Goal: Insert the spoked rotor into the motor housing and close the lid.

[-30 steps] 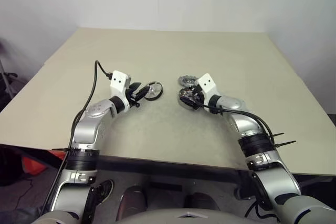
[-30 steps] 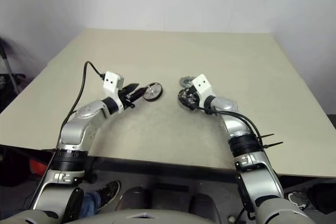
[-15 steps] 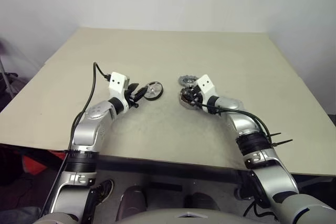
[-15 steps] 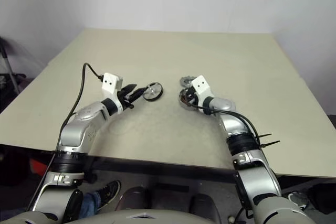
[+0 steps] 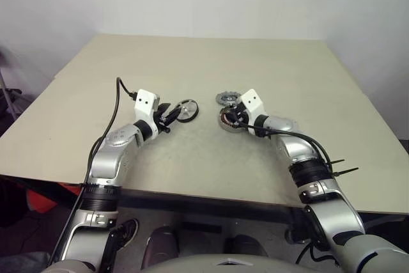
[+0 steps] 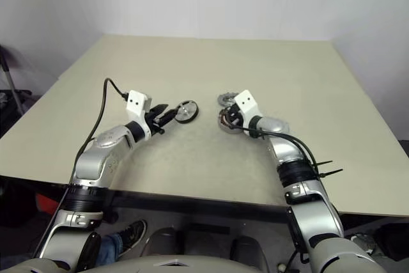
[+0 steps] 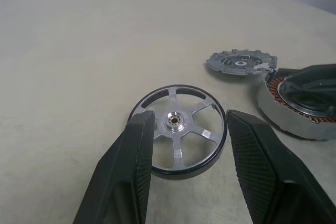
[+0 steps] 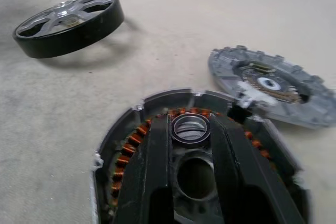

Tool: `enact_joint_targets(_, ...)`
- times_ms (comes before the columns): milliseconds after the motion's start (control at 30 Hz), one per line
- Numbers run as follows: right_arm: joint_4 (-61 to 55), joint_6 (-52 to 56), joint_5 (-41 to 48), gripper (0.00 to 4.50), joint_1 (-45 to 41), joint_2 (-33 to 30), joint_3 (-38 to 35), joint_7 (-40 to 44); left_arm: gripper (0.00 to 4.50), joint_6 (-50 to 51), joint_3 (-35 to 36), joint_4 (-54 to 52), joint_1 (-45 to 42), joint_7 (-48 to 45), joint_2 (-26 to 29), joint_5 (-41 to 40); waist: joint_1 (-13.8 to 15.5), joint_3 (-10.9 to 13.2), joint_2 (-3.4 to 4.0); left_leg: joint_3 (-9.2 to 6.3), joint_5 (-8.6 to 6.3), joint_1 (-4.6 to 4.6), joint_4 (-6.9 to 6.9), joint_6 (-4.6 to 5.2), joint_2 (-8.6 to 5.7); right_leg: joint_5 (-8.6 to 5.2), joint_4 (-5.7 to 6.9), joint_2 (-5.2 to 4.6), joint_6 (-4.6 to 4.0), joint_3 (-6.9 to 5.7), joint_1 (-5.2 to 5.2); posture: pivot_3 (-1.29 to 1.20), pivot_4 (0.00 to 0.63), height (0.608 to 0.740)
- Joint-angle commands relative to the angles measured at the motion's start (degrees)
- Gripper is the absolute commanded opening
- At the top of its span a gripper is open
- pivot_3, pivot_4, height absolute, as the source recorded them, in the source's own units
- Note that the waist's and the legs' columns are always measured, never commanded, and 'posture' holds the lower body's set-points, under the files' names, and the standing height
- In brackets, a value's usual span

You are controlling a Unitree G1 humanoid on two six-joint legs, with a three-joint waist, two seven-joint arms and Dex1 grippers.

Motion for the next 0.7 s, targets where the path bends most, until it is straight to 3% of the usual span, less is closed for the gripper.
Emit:
enact_joint_targets(33,-4.8,1.02,1.3,0.61,0.75,-1.8,-2.27,0.4,2.29,-1.14,0.02,-1.84,-0.42,-0.07,0.47,-0.01,0.03,0.0,0.0,0.0,0.0,0.0,0.0,0.0,0.0,0.0,0.0,0.0,0.0,0.0,0.0,0.0,0.0,0.74)
enact_joint_targets(700,-7.86,2.82,0.79,0.61,3.58,-1.13,-1.73,-0.5,2.29,-1.91,-0.48,-0.19,-0.66,-0.69,0.88,0.68,-0.02,0.0,0.0,0.0,0.0,0.02,0.0,0.0,0.0,0.0,0.01,0.01,0.0,0.01,0.0,0.0,0.0,0.74)
